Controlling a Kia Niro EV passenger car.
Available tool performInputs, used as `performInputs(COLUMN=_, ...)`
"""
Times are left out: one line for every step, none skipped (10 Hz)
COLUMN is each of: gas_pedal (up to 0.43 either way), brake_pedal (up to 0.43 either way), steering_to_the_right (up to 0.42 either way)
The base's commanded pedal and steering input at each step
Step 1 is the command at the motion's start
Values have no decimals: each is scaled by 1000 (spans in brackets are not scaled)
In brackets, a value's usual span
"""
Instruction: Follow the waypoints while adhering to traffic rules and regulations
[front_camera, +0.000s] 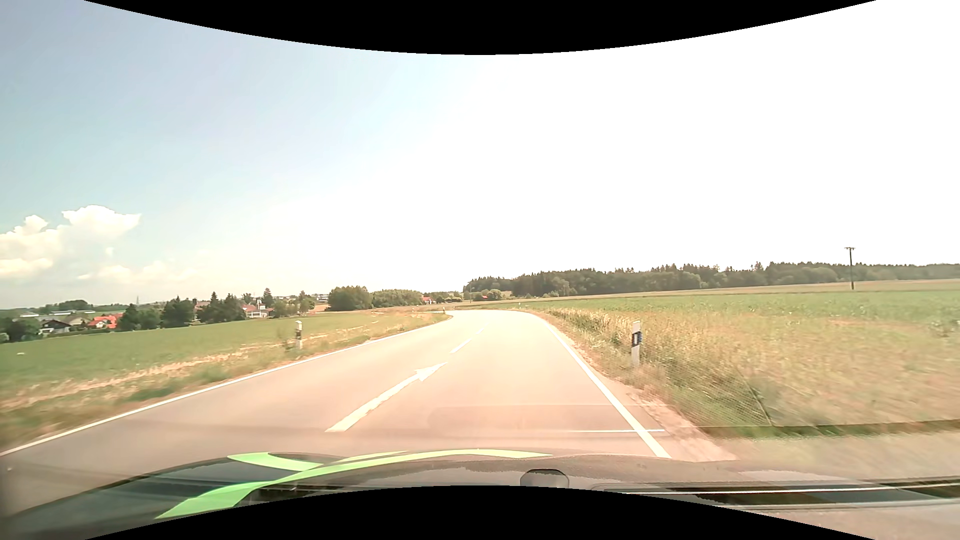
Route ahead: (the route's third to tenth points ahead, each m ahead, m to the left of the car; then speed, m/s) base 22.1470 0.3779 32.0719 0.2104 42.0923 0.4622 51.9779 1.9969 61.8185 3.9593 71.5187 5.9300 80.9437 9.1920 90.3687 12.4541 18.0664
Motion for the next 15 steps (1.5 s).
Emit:
performInputs(gas_pedal=197, brake_pedal=0, steering_to_the_right=9)
performInputs(gas_pedal=197, brake_pedal=0, steering_to_the_right=8)
performInputs(gas_pedal=197, brake_pedal=0, steering_to_the_right=6)
performInputs(gas_pedal=189, brake_pedal=0, steering_to_the_right=5)
performInputs(gas_pedal=189, brake_pedal=0, steering_to_the_right=4)
performInputs(gas_pedal=189, brake_pedal=0, steering_to_the_right=4)
performInputs(gas_pedal=189, brake_pedal=0, steering_to_the_right=2)
performInputs(gas_pedal=189, brake_pedal=0, steering_to_the_right=-2)
performInputs(gas_pedal=189, brake_pedal=0, steering_to_the_right=-5)
performInputs(gas_pedal=189, brake_pedal=0, steering_to_the_right=-7)
performInputs(gas_pedal=177, brake_pedal=0, steering_to_the_right=-9)
performInputs(gas_pedal=169, brake_pedal=0, steering_to_the_right=-12)
performInputs(gas_pedal=169, brake_pedal=0, steering_to_the_right=-16)
performInputs(gas_pedal=177, brake_pedal=0, steering_to_the_right=-20)
performInputs(gas_pedal=189, brake_pedal=0, steering_to_the_right=-20)
